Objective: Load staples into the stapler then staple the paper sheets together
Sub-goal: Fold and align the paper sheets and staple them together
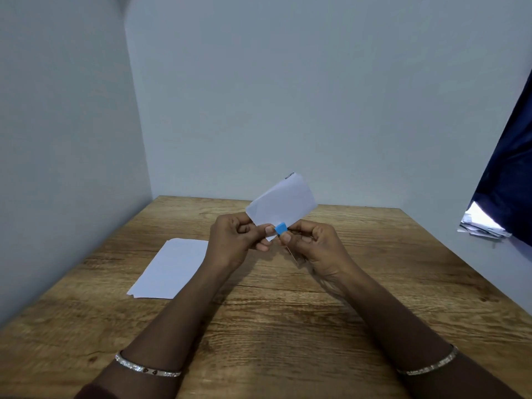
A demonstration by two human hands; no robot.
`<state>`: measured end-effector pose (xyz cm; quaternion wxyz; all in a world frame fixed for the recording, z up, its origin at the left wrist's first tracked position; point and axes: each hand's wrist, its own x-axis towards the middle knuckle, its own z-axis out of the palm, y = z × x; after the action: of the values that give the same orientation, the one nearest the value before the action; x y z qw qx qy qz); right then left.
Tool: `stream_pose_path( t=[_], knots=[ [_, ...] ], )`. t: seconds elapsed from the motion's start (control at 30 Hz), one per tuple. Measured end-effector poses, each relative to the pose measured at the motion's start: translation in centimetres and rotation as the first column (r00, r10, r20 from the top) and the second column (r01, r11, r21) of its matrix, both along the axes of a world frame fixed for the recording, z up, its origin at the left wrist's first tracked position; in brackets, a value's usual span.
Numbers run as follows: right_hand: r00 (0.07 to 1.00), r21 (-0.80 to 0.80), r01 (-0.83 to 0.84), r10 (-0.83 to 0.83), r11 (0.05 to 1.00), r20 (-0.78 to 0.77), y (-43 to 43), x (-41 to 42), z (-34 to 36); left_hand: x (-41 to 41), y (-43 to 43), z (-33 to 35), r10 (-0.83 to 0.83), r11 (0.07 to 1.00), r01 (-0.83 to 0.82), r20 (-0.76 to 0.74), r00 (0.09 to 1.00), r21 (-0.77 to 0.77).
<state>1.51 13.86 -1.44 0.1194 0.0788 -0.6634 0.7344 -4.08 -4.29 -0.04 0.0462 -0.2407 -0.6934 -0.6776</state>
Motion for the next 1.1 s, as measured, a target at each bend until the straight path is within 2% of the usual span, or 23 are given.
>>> stream_pose_path(
  t=[0.2, 0.4, 0.6, 0.67, 0.73, 0.8, 0.87, 0.97, 1.1],
  knots=[
    [1.000, -0.001, 0.008, -0.008, 1.000, 0.023, 0.3, 0.1, 0.1, 0.0, 0.2, -0.2, 0.000, 1.000, 0.000, 0.001, 1.000, -0.021],
    [0.996, 0.060, 0.084, -0.084, 0.995, -0.005, 0.0, -0.2, 0.2, 0.0, 0.3, -0.3, 0.009, 0.999, -0.010, -0.020, 1.000, -0.034],
    [0.996, 0.038, 0.042, -0.045, 0.998, 0.076, -0.3, 0.0, 0.0, -0.2, 0.4, -0.6, -0.004, 1.000, 0.004, 0.002, 1.000, -0.014],
    [0.994, -0.052, -0.027, 0.032, 0.998, 0.105, -0.6, 0.2, 0.3, -0.3, 0.4, -0.7, 0.010, 1.000, -0.011, 0.023, 1.000, 0.005],
    [0.986, -0.243, -0.056, 0.092, 0.968, 0.137, -0.8, 0.1, 0.7, -0.5, 0.3, -0.6, 0.015, 0.999, -0.018, 0.077, 0.997, 0.043],
    [0.979, -0.406, -0.039, 0.117, 0.913, 0.168, -0.7, 0.1, 1.1, -0.6, 0.4, -0.5, -0.014, 0.997, 0.002, 0.151, 0.988, 0.079],
    [0.974, -0.489, -0.003, 0.115, 0.872, 0.198, -0.4, 0.2, 1.3, -0.6, 0.5, -0.5, -0.055, 0.992, 0.030, 0.211, 0.976, 0.119],
    [0.971, -0.488, 0.022, 0.097, 0.872, 0.218, -0.2, 0.3, 1.4, -0.4, 0.6, -0.5, -0.104, 0.983, 0.064, 0.232, 0.967, 0.175],
    [0.977, -0.384, 0.065, 0.019, 0.921, 0.212, -0.4, 0.1, 1.2, -0.5, 0.7, -0.8, -0.117, 0.984, 0.083, 0.218, 0.969, 0.158]
  ],
)
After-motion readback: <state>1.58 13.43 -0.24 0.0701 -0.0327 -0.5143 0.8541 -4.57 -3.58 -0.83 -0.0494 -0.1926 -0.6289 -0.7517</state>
